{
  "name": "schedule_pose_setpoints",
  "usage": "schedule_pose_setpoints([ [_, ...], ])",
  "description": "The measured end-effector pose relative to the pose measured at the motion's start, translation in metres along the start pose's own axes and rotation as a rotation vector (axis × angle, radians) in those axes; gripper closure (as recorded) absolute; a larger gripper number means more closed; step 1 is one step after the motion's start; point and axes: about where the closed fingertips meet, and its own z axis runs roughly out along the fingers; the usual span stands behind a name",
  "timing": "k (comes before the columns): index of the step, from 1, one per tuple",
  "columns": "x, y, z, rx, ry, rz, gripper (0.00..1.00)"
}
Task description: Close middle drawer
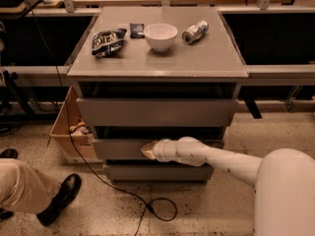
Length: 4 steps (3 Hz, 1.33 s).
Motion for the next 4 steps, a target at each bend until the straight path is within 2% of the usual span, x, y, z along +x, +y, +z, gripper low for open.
schedule_pose_setpoints([
  [2,0.024,0.029,-0.018,-0.051,0.016,-0.017,1.00],
  [3,0.054,0.054,-0.086,-0.123,0.032,-0.035,1.00],
  [4,0.079,0.058,-0.149,-0.145,0.095,-0.058,1.00],
])
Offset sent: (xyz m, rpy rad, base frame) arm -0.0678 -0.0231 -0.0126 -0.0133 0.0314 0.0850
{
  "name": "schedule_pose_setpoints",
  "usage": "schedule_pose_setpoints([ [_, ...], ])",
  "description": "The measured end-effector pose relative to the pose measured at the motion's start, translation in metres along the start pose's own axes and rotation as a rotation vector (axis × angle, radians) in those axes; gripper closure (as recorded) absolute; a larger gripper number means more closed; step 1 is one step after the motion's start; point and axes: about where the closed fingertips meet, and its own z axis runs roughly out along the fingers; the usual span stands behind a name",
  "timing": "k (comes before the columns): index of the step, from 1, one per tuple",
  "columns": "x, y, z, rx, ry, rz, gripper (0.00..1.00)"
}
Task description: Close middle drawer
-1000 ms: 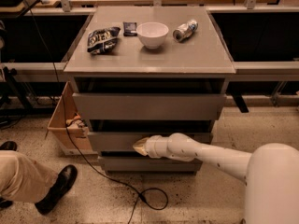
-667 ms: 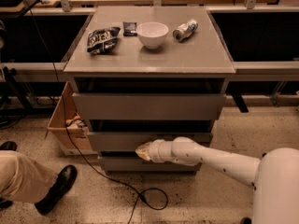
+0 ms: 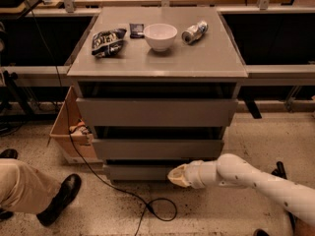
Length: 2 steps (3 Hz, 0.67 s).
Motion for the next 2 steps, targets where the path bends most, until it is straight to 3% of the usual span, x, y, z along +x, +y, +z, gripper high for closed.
schedule_pose_setpoints([
  [1,0.0229,0.0133,-0.0457,-0.023,0.087,-0.027,1.00],
  [2,0.0238,0.0152,-0.0534,-0.028,0.101,-0.034,0.85],
])
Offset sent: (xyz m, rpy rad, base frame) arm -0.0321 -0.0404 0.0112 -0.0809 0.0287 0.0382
